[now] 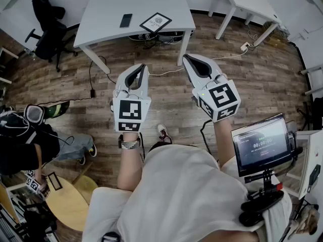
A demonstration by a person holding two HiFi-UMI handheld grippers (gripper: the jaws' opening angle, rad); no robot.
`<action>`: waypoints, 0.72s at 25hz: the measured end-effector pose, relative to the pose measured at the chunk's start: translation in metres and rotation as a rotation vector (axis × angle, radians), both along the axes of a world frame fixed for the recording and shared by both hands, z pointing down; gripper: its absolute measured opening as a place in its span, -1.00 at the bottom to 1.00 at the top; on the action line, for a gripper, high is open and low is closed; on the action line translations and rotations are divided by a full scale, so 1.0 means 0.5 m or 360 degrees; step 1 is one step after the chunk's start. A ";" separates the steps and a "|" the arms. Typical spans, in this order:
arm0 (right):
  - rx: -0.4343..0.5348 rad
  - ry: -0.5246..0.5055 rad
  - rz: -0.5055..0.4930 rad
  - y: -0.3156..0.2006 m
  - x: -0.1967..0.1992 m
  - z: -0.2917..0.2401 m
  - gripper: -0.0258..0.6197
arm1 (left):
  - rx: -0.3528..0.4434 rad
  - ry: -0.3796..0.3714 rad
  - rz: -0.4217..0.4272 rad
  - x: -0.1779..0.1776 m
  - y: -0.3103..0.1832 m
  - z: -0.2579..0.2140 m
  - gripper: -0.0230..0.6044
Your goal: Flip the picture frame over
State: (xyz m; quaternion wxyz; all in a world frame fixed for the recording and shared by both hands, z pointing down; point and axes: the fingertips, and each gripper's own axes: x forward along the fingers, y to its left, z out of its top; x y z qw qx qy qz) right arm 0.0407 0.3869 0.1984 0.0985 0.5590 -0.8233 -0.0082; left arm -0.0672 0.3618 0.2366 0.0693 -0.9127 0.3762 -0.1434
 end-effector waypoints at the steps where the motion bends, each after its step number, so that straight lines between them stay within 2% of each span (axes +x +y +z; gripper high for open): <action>1: 0.0001 0.0005 0.0003 -0.003 0.001 -0.002 -0.92 | -0.0002 -0.0002 0.0008 0.004 -0.002 0.000 -0.91; 7: -0.0002 0.0018 0.0022 -0.029 0.003 -0.004 -0.92 | -0.0009 0.0003 0.0043 0.016 -0.028 -0.003 -0.91; 18: 0.0039 0.0029 0.0062 -0.203 0.014 -0.003 -0.92 | -0.0026 0.0022 0.0060 0.019 -0.210 0.016 -0.91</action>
